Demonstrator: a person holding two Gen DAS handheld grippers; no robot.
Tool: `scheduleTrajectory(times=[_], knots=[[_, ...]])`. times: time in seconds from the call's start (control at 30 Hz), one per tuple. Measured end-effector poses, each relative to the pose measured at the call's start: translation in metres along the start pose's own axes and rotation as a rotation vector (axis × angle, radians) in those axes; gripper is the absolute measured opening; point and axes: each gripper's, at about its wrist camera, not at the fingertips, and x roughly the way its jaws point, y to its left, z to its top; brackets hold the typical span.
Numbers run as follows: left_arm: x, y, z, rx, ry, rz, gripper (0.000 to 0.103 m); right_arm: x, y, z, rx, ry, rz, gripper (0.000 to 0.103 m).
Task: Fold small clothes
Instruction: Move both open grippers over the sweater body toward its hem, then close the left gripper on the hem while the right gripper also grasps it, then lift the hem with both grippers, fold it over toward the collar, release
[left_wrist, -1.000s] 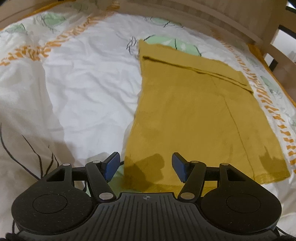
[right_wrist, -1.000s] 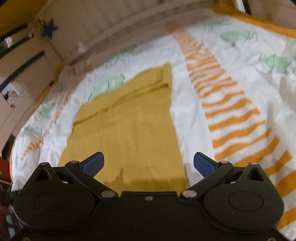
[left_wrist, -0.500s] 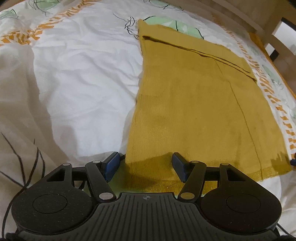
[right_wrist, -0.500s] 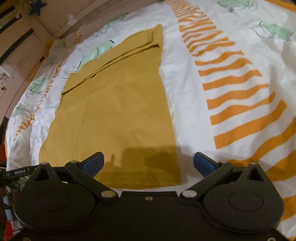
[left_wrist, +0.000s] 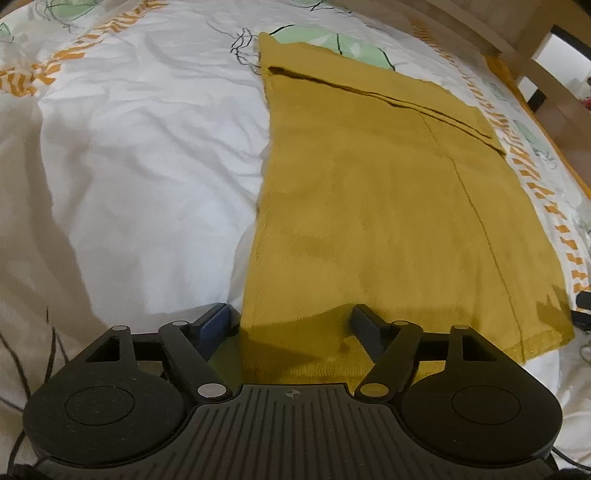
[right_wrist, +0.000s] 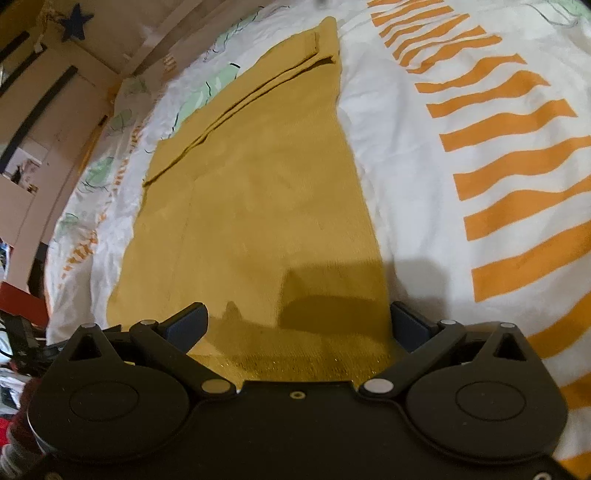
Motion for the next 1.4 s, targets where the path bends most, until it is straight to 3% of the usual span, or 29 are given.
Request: scheduleTrajectory(times=[0.17, 0.23, 0.33, 0.5, 0.57, 0.63, 0.67, 0.7, 0.73, 0.9, 1.07, 1.4], knots=[[-0.001, -0.001, -0.001, 0.012, -0.006, -0.024, 0.072, -0.002, -0.004, 0.0, 0.015, -0.004, 0.034, 0.103], [-0.004, -0.001, -0.003, 0.017, -0.007, -0.033, 0.057, -0.002, -0.002, 0.0, 0.01, 0.001, 0.038, 0.103], [-0.008, -0.003, -0.006, 0.041, 0.011, -0.03, 0.044, -0.003, 0.001, -0.001, -0.007, 0.02, 0.033, 0.103], [-0.012, -0.001, -0.009, 0.037, 0.032, -0.039, 0.031, -0.005, 0.002, -0.001, -0.002, 0.032, 0.02, 0.099], [-0.012, -0.001, -0.009, 0.027, 0.028, -0.035, 0.024, -0.006, 0.001, 0.0, -0.004, 0.032, -0.011, 0.088], [-0.014, -0.001, -0.01, 0.014, 0.019, -0.049, 0.011, -0.009, 0.0, -0.001, -0.006, 0.028, -0.061, 0.057], [-0.015, 0.0, -0.011, 0.005, 0.012, -0.061, 0.01, -0.011, 0.0, -0.001, -0.012, 0.028, -0.088, 0.047], [-0.015, 0.0, -0.012, -0.002, 0.006, -0.067, 0.008, -0.012, -0.001, -0.001, -0.017, 0.032, -0.1, 0.02], [-0.017, 0.0, -0.012, -0.008, 0.0, -0.069, 0.008, -0.013, -0.003, -0.002, -0.012, 0.033, -0.098, 0.014], [-0.03, 0.002, -0.012, -0.072, -0.053, -0.112, 0.007, -0.023, 0.003, -0.005, -0.022, -0.01, -0.039, 0.012], [-0.054, 0.004, 0.006, -0.126, -0.144, -0.168, 0.007, -0.039, 0.013, 0.005, 0.01, -0.111, 0.103, 0.012], [-0.075, 0.006, 0.07, -0.149, -0.323, -0.234, 0.007, -0.044, 0.037, 0.069, 0.021, -0.319, 0.268, 0.012]])
